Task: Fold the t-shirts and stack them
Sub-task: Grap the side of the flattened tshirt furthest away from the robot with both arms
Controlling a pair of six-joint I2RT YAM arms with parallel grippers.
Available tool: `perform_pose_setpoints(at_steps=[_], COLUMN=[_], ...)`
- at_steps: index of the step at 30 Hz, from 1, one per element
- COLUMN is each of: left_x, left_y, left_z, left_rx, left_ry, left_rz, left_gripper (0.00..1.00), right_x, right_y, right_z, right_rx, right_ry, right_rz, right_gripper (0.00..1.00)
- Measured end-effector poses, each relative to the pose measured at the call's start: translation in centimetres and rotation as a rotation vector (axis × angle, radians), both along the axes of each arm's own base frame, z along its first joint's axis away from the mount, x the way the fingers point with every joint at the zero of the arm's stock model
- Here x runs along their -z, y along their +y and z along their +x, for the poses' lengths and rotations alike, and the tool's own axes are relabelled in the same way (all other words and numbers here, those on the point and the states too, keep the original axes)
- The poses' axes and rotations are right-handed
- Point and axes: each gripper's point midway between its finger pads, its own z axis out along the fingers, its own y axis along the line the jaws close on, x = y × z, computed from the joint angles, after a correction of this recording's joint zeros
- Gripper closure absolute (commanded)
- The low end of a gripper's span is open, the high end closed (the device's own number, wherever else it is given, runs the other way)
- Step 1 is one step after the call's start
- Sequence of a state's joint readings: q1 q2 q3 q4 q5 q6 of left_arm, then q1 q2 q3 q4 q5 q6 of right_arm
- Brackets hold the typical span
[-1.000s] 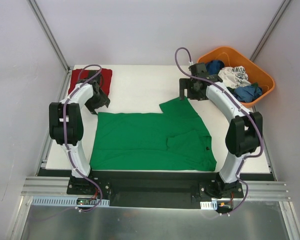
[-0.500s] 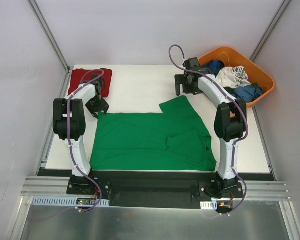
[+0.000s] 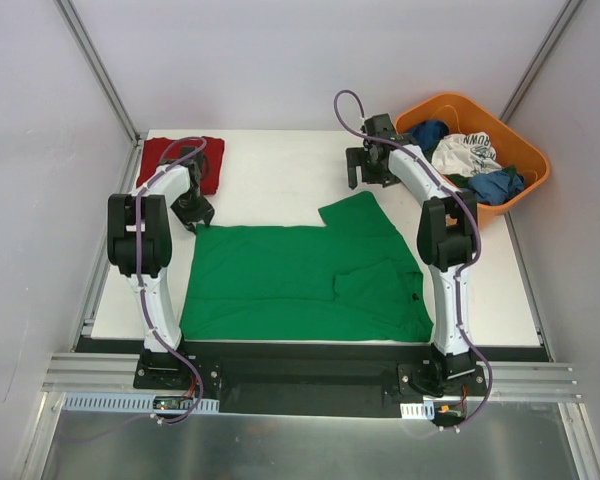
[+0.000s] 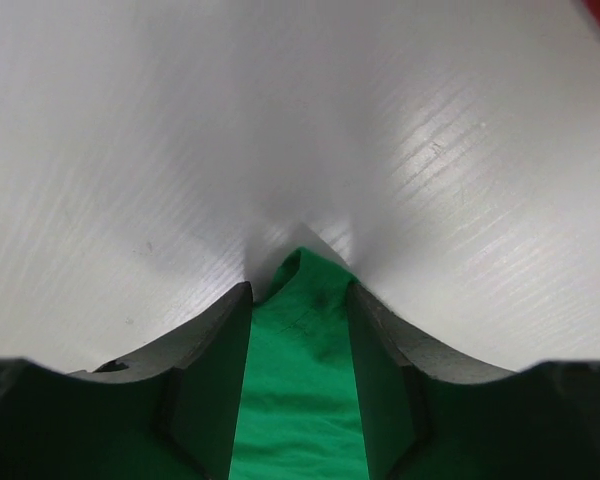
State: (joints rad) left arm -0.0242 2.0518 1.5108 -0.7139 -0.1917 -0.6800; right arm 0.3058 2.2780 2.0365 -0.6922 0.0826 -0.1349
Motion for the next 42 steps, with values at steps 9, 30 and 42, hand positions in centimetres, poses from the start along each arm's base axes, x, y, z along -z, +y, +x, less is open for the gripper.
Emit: perform_pose_setpoints(at_steps=[9, 30, 42], left_x=[0.1, 0.1, 0.0], left_y=[-0.1, -0.3, -0.3], left_z=[0.9, 0.4, 0.0], left_rx=[0.003, 0.022, 0.028], left_ry=[-0.008, -0.007, -0.002], left_rz=[-0.007, -0.015, -0.016], left_gripper=[0.87, 1.0, 1.0], right_x=[2.0, 4.9, 5.2], right_y=[0.5, 1.1, 0.4], right_z=[2.0, 2.5, 1.1], right_rx=[-0.007, -0.041, -0.047], right_ry=[0.015, 0.056, 0.074], right_rz=[0.06, 0.082, -0.009], right_gripper=[0.03, 0.45, 0.67])
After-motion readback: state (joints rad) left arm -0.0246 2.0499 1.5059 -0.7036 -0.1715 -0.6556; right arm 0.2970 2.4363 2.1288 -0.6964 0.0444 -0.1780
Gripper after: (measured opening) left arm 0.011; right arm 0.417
